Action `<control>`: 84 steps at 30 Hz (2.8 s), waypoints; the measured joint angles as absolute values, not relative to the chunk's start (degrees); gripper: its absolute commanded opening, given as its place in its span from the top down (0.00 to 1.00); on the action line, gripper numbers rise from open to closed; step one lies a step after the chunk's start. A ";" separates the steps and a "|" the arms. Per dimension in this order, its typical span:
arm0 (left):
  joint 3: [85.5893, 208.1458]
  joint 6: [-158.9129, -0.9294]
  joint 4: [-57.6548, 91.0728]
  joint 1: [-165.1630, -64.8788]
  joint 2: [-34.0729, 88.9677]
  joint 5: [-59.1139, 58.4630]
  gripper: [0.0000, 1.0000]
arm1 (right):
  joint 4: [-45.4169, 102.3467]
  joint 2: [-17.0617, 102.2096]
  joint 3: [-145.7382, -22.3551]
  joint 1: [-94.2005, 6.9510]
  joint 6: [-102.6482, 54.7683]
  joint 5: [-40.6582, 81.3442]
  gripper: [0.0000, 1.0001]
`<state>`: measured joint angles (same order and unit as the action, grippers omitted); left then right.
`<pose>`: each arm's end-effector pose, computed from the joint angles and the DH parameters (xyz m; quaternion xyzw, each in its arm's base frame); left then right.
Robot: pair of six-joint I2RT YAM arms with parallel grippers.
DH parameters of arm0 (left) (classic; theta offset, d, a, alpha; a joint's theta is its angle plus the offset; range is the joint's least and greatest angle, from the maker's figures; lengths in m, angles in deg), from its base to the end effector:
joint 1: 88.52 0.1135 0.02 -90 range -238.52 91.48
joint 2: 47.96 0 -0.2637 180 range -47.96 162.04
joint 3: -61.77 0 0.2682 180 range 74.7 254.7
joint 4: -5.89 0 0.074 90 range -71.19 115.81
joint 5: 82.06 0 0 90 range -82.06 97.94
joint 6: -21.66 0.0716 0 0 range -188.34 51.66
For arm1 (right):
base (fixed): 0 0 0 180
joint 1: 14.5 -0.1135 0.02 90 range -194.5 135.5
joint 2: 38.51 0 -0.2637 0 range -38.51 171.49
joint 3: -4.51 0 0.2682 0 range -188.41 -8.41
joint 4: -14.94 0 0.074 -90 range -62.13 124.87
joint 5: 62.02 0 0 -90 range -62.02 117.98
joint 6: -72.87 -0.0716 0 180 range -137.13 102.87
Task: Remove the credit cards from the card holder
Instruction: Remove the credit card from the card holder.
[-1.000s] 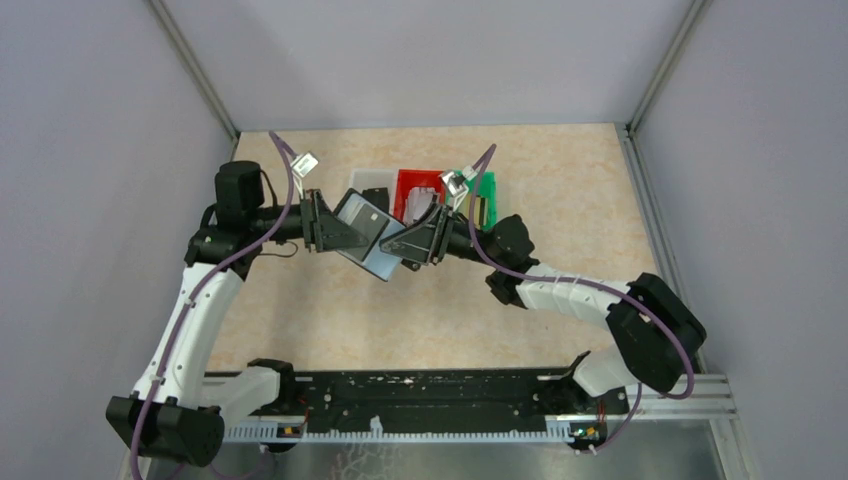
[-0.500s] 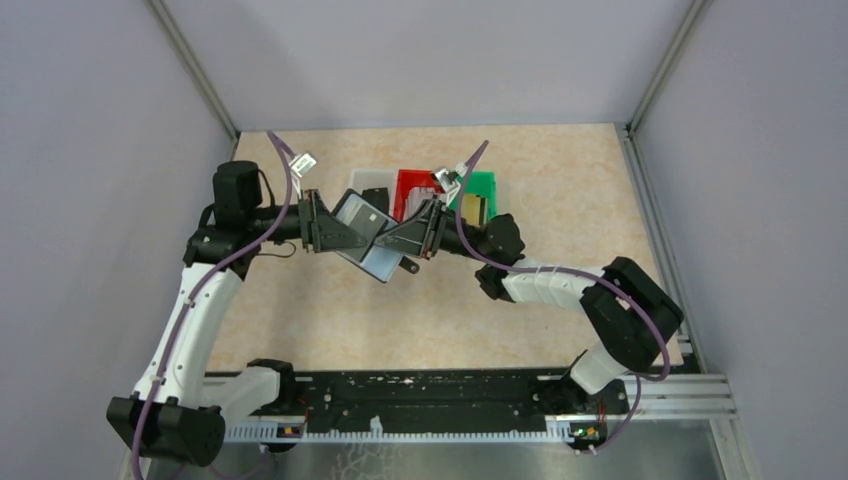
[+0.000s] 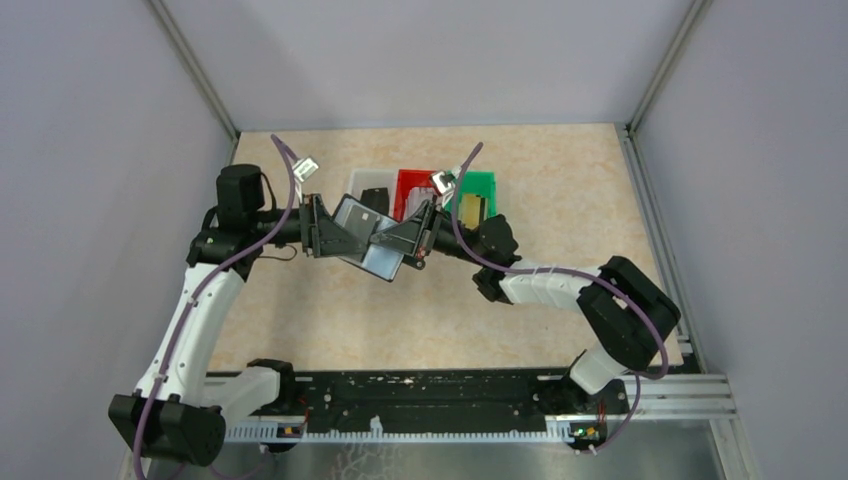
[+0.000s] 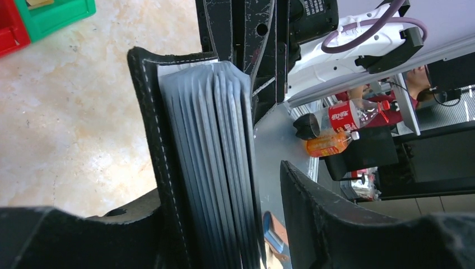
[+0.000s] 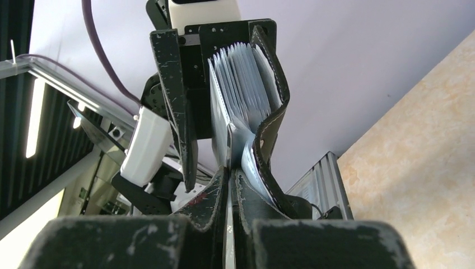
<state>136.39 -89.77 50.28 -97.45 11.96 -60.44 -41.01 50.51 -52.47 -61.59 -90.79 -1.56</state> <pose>0.2213 -0.1021 0.3600 0.2027 0.7417 -0.5777 0.2738 0.2243 0.2932 0.2901 -0.0868 0.5623 0.7733 0.2798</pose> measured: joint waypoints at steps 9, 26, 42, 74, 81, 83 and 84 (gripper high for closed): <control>135.82 -92.02 48.24 -97.36 12.31 -62.21 0.58 | -40.29 49.04 -52.29 -62.35 -89.66 -0.44 1.00; 134.64 -97.05 44.88 -96.03 12.44 -66.21 0.59 | -44.64 46.59 -46.67 -62.88 -89.26 2.53 0.92; 134.55 -97.01 43.70 -95.13 12.40 -66.24 0.73 | -44.97 49.00 -51.63 -62.88 -90.71 0.67 0.92; 133.96 -104.72 36.64 -90.43 12.33 -70.74 0.58 | -49.03 44.41 -42.35 -61.57 -90.99 0.76 1.00; 139.36 -90.27 47.76 -85.69 14.43 -69.06 0.58 | -36.95 34.13 -39.29 -48.78 -88.83 -4.53 1.00; 142.77 -83.26 53.23 -85.63 15.85 -67.26 0.58 | -29.01 32.04 -41.47 -45.44 -85.33 -6.50 1.00; 144.02 -80.16 55.59 -85.63 16.33 -66.34 0.58 | -23.79 31.95 -43.90 -44.21 -82.79 -7.17 1.00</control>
<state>144.02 -80.16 55.59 -85.63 16.33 -66.34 -23.79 31.95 -43.90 -44.21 -82.79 -7.17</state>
